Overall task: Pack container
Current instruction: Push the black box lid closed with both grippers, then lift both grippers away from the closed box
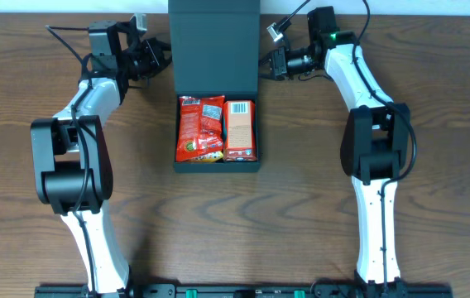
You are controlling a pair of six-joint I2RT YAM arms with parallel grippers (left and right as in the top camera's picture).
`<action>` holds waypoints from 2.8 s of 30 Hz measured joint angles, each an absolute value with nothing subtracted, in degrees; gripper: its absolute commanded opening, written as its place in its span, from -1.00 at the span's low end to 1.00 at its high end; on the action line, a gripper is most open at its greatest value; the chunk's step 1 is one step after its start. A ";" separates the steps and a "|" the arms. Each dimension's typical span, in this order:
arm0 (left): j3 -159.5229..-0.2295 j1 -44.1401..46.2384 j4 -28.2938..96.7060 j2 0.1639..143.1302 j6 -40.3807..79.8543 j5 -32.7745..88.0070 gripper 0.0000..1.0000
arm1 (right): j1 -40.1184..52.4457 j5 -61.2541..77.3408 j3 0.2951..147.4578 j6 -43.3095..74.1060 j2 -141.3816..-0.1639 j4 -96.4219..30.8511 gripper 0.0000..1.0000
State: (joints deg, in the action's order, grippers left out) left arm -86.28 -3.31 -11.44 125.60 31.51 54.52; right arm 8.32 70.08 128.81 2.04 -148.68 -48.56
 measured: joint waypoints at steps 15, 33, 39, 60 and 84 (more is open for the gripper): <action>-86.28 -5.13 -16.84 125.60 29.56 76.25 -0.88 | 8.10 82.50 128.81 -1.08 -148.68 -48.53 -0.98; -86.28 -5.17 -19.57 125.60 29.54 88.79 -0.89 | 7.77 86.54 128.81 -1.13 -148.68 -48.56 -0.97; -86.28 -5.17 -19.62 125.60 30.26 86.35 -0.88 | 5.74 77.06 128.81 2.42 -148.68 -48.56 -0.97; -86.41 -3.64 -11.11 119.00 29.80 66.22 -0.88 | -0.49 26.65 148.46 -8.71 -141.43 -82.41 -0.97; -89.03 3.16 25.39 97.95 -5.02 28.51 -0.89 | -3.64 20.56 120.03 -14.83 -101.23 -77.60 -0.96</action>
State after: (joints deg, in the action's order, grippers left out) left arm -89.03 3.16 25.39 97.95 -5.02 28.51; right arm -3.64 20.56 120.03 -14.83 -101.23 -77.60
